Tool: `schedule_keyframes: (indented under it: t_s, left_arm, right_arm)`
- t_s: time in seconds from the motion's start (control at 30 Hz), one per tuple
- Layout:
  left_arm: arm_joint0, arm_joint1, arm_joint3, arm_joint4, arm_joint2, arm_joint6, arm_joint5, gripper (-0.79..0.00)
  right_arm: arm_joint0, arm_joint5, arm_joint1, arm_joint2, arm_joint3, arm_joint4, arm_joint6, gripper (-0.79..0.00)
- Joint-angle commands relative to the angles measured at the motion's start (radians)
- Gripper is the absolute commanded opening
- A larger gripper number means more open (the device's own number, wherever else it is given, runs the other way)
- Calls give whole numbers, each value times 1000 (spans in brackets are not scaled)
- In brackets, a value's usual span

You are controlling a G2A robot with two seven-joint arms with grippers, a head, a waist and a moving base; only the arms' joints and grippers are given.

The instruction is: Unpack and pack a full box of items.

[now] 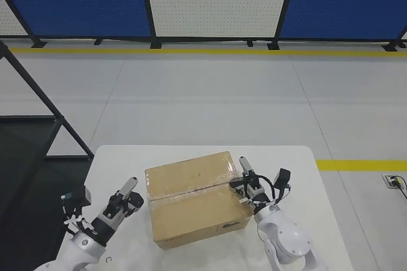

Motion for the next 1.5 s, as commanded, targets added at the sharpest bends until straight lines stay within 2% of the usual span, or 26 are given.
schedule_keyframes:
  t_s: [0.0, 0.27, 0.43, 0.8, 0.9, 1.13, 1.47]
  left_arm:
    - [-2, 1, 2, 3, 0, -2, 3, 0]
    - [6, 3, 15, 8, 12, -13, 10, 0]
    - [-70, 13, 36, -59, 15, -86, 198, 0]
    - [-284, 34, 184, -63, 100, -145, 483, 0]
    - [-301, 38, 188, -76, 108, -139, 479, 0]
    - [-271, 46, 167, -137, 93, -130, 417, 0]
    - [-277, 54, 210, -83, 177, -51, 384, 0]
  right_arm:
    - [1, 1, 0, -1, -2, -2, 2, 0]
    - [-14, 2, 3, -5, -18, -24, 14, 0]
    - [-20, 6, 5, -5, -23, -30, 18, 0]
    - [-17, 2, 4, -13, -20, -30, 19, 0]
    - [-14, 4, 4, -17, -18, -31, 17, 0]
    - [-8, 8, 3, -18, -14, -28, 15, 0]
    - [1, 11, 4, -14, -5, -25, 20, 0]
